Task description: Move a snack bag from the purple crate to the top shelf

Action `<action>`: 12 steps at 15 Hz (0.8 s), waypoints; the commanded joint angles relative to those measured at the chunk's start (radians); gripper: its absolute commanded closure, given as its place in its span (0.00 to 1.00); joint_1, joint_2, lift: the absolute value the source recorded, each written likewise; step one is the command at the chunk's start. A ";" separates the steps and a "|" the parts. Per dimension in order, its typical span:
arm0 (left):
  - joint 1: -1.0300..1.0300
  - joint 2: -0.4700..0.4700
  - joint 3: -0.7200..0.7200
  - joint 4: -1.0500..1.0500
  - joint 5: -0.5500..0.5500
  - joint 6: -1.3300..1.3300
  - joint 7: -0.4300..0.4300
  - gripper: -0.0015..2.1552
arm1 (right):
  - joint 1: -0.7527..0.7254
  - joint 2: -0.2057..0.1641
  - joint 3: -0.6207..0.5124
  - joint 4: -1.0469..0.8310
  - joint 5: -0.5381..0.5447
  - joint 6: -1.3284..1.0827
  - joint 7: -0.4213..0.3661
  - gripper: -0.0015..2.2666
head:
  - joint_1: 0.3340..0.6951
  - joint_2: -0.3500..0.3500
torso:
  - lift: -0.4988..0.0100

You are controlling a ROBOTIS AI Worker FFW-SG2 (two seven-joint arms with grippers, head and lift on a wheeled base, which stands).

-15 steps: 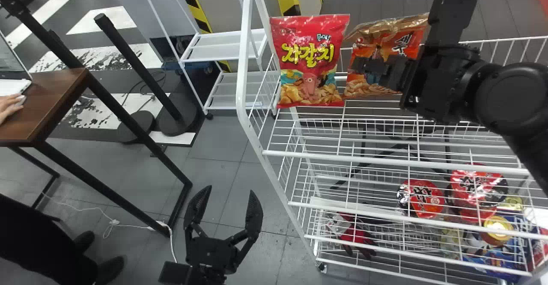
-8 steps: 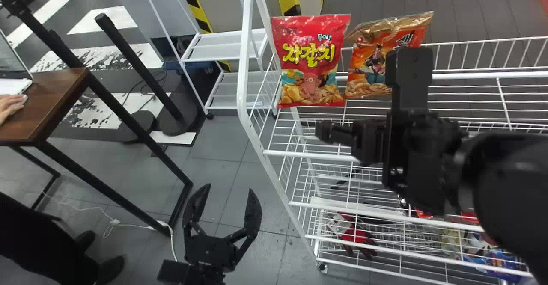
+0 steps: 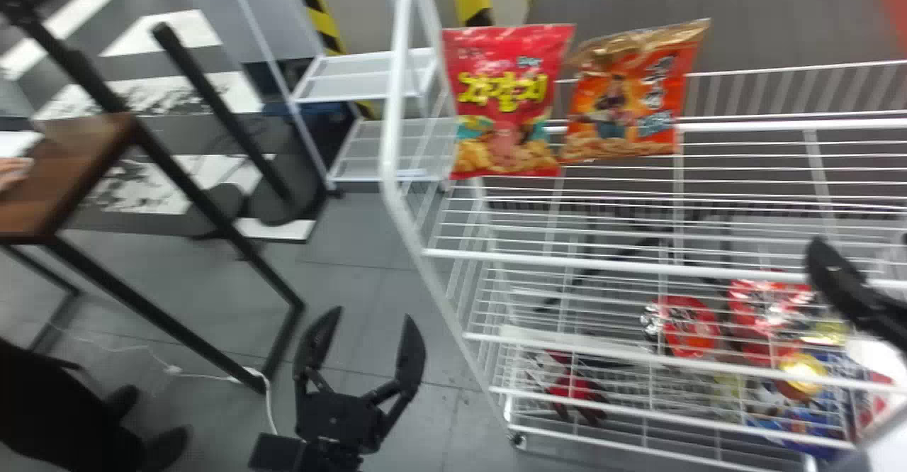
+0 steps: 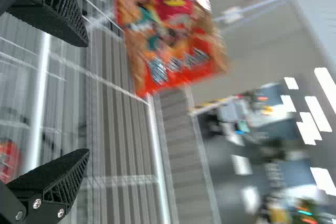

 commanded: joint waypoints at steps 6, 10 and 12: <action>0.031 -0.019 -0.062 -0.058 -0.006 0.024 0.081 0.06 | 0.126 0.126 -0.108 0.079 0.132 -0.265 0.032 0.05 | 1.00 0.60 | 0.98; 0.065 -0.022 -0.060 -0.184 -0.015 0.227 0.140 0.06 | 0.159 0.126 -0.005 -0.008 0.254 -0.189 -0.055 0.05 | 1.00 0.63 | 0.98; 0.077 -0.022 -0.062 -0.213 -0.011 0.230 0.157 0.06 | 0.161 0.126 0.011 -0.004 0.339 -0.192 -0.051 0.05 | 1.00 0.69 | 0.98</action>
